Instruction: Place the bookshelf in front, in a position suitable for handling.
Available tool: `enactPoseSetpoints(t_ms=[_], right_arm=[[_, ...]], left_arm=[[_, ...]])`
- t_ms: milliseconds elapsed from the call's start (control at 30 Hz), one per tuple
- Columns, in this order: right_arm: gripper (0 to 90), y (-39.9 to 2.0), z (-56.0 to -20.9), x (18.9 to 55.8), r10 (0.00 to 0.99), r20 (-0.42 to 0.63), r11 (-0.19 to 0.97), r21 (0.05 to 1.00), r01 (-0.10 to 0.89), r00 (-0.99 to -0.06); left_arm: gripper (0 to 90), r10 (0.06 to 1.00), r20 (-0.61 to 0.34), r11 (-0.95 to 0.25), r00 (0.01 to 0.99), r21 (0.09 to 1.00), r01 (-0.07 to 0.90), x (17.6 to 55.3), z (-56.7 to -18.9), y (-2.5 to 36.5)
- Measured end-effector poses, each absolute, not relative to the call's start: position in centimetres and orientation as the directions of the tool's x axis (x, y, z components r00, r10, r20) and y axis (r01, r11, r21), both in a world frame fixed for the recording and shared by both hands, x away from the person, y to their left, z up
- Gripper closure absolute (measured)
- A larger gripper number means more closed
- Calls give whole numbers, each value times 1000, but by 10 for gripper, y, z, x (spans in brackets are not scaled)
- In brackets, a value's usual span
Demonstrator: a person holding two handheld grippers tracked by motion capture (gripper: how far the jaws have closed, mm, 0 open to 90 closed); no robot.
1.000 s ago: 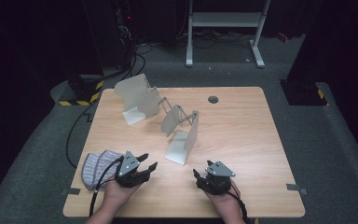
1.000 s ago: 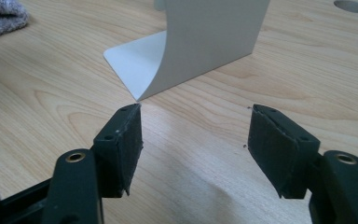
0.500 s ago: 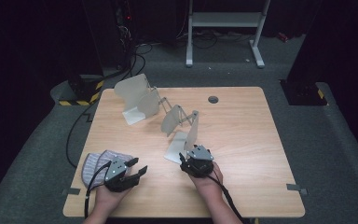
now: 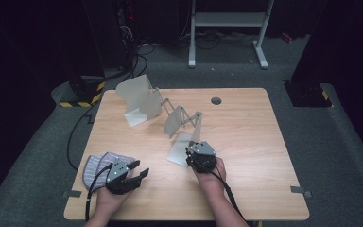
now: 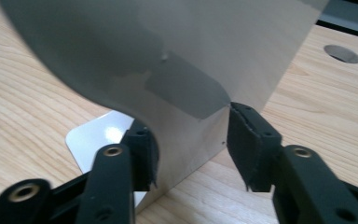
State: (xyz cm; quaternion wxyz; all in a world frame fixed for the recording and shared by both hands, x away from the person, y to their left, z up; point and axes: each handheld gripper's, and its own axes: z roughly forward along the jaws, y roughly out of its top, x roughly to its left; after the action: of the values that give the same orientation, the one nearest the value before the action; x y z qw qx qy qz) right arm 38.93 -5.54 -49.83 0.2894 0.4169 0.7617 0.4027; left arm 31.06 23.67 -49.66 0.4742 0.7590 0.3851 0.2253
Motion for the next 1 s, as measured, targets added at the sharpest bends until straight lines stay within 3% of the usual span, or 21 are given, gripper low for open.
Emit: enactPoseSetpoints(t_ms=[200,1000], right_arm=[[775,-82,-498,392,910,-87,277,857,435,-406],[888,-215,-499,366,969,-38,150,876,459,-243]], left_arm=[[481,796,-24,-256,605,892,373,311,-497,237],[499,823,-24,-234,568,896,377,321,-489,239]])
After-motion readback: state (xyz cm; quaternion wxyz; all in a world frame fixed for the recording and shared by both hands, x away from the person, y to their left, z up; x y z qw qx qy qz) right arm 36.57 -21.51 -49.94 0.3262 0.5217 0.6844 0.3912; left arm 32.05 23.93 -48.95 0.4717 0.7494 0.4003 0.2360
